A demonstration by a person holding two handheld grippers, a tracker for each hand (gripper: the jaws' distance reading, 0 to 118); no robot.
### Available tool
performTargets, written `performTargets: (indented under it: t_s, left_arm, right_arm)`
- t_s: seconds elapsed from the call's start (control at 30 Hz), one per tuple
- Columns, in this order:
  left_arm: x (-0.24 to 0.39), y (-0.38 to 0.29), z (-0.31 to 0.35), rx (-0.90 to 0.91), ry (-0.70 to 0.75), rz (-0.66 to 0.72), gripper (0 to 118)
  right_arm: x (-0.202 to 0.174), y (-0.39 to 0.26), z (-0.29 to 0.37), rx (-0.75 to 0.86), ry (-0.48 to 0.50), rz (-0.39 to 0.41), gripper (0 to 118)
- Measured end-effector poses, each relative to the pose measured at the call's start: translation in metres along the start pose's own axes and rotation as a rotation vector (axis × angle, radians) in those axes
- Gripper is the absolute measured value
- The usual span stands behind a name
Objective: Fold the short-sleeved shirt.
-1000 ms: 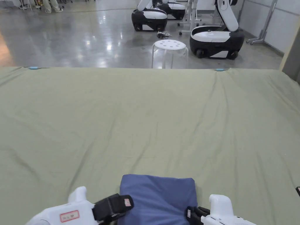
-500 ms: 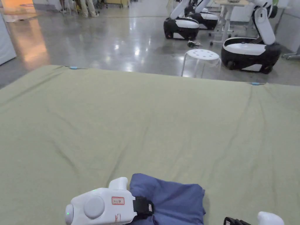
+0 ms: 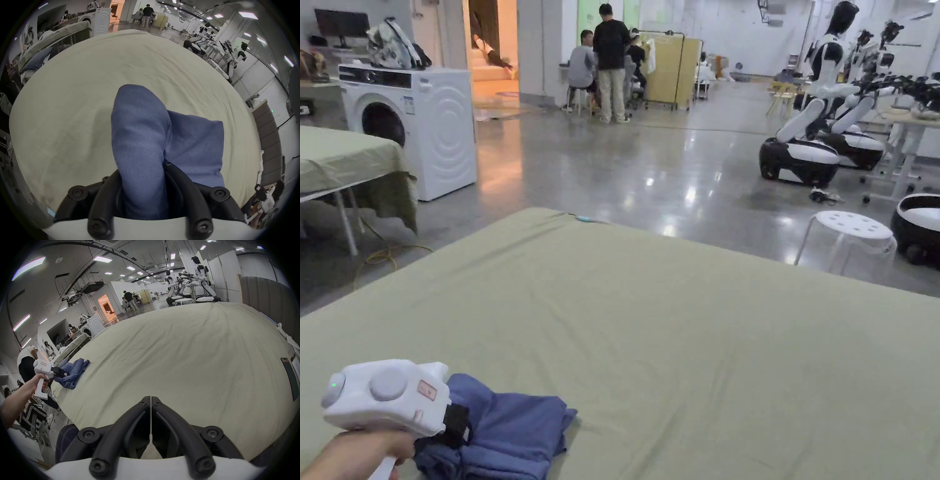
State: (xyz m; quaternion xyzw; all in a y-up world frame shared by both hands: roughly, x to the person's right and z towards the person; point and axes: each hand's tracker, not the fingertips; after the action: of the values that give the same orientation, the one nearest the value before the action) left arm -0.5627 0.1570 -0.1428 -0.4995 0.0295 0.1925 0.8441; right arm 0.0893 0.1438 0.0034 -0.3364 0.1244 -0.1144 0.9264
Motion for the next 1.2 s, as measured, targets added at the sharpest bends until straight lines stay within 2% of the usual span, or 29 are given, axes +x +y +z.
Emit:
performTargets:
  t_s: [0.03, 0.1, 0.13, 0.17, 0.23, 0.3, 0.4, 0.53, 0.57, 0.6, 0.63, 0.7, 0.8, 0.9, 1.07, 1.2]
  left_arm:
    - [-0.006, 0.0, 0.002, 0.005, -0.035, 0.018, 22]
    - [-0.01, -0.001, 0.004, -0.026, -0.087, 0.065, 64]
    - [-0.01, -0.001, 0.009, 0.016, -0.078, 0.082, 86]
    - [-0.009, -0.002, 0.021, 0.093, -0.048, 0.07, 92]
    - [-0.007, -0.005, 0.055, 0.223, -0.022, 0.098, 93]
    - [0.011, -0.009, 0.102, 0.375, -0.026, 0.123, 92]
    - [0.08, -0.03, 0.161, 0.507, -0.063, -0.047, 92]
    - [0.194, -0.065, 0.194, 0.76, -0.034, -0.243, 89]
    - [0.225, -0.08, 0.199, 0.83, -0.068, -0.28, 72]
    - [0.258, -0.096, 0.205, 0.87, -0.128, -0.294, 39]
    - [0.284, -0.109, 0.206, 0.904, -0.202, -0.29, 12]
    - [0.335, -0.132, 0.202, 0.973, -0.163, -0.31, 11]
    - [0.387, -0.161, 0.182, 1.048, -0.132, -0.46, 11]
    - [0.424, -0.172, 0.172, 1.021, -0.103, -0.488, 11]
    - [0.439, -0.173, 0.173, 0.994, -0.124, -0.489, 11]
    - [0.437, -0.172, 0.174, 0.97, -0.124, -0.492, 11]
  right_arm:
    - [-0.002, 0.0, 0.001, 0.0, -0.001, 0.006, 2]
    - [-0.002, 0.0, 0.002, -0.003, 0.002, 0.015, 2]
    - [-0.001, 0.002, 0.003, -0.004, 0.008, 0.017, 2]
    - [0.001, 0.004, 0.006, -0.006, 0.021, 0.02, 2]
    - [0.004, 0.009, 0.013, -0.015, 0.069, 0.041, 2]
    - [0.008, 0.019, 0.025, 0.012, 0.045, 0.112, 2]
    - [0.014, 0.048, 0.045, 0.081, 0.002, 0.177, 2]
    - [0.015, 0.103, 0.081, 0.259, -0.07, 0.243, 2]
    - [0.013, 0.118, 0.093, 0.316, -0.107, 0.264, 2]
    - [0.012, 0.132, 0.105, 0.386, -0.135, 0.28, 2]
    - [0.012, 0.144, 0.116, 0.45, -0.143, 0.294, 2]
    - [0.011, 0.162, 0.133, 0.528, -0.17, 0.307, 2]
    - [0.011, 0.172, 0.153, 0.613, -0.225, 0.354, 2]
    - [0.014, 0.172, 0.158, 0.607, -0.324, 0.381, 2]
    - [0.021, 0.167, 0.165, 0.607, -0.265, 0.28, 2]
    - [0.022, 0.169, 0.164, 0.606, -0.279, 0.296, 2]
